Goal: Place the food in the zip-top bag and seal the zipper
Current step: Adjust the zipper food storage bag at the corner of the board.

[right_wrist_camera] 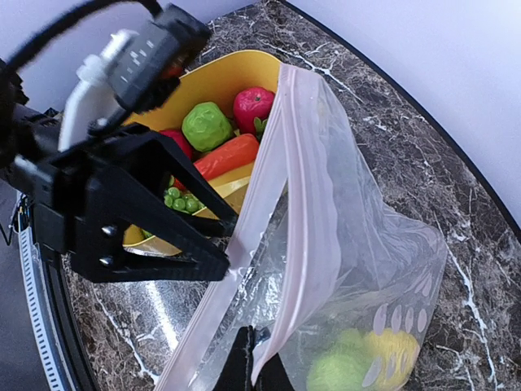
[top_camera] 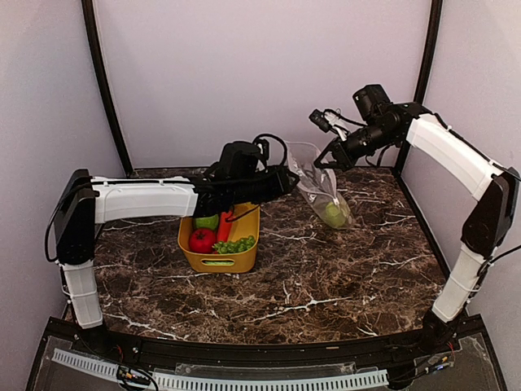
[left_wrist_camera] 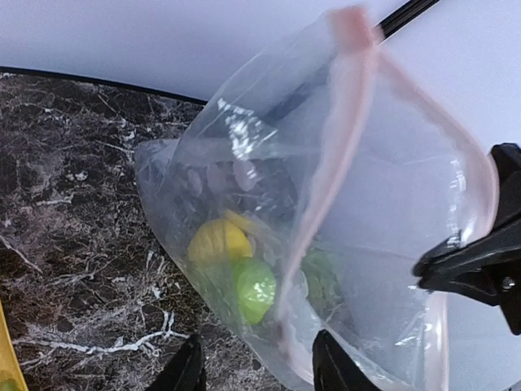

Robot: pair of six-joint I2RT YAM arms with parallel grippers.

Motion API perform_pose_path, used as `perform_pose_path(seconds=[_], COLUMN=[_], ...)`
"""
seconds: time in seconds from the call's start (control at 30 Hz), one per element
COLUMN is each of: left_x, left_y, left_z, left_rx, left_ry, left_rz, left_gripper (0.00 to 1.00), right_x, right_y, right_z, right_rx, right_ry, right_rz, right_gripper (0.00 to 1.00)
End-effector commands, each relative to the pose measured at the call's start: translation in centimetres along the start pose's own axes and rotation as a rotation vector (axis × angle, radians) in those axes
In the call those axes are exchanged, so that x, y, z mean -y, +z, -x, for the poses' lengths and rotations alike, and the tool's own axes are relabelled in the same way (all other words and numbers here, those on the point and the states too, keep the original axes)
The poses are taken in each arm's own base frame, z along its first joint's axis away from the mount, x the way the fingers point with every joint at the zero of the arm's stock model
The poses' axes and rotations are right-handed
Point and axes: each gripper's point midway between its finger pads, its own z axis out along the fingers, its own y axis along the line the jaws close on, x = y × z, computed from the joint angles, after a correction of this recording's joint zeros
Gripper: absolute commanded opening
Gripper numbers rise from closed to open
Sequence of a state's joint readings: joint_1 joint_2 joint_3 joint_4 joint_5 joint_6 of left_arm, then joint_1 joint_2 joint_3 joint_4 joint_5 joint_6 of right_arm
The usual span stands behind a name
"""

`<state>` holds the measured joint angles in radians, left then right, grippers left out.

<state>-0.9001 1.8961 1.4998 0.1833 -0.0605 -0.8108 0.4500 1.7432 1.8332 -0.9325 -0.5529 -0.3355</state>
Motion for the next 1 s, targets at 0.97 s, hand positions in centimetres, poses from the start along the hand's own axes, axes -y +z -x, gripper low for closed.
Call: perform_pose_path(seconds=[0.97], left_x=[3.7], left_y=[-3.6], left_z=[1.3], left_rx=[-0.11], left_ry=[0.018], left_rz=[-0.059], left_gripper=[0.01], right_x=[8.9], right_y=[-1.0], right_z=[-0.8], right_rx=[-0.099], right_ry=[0.029], right_rz=[-0.437], right_gripper=[0.0])
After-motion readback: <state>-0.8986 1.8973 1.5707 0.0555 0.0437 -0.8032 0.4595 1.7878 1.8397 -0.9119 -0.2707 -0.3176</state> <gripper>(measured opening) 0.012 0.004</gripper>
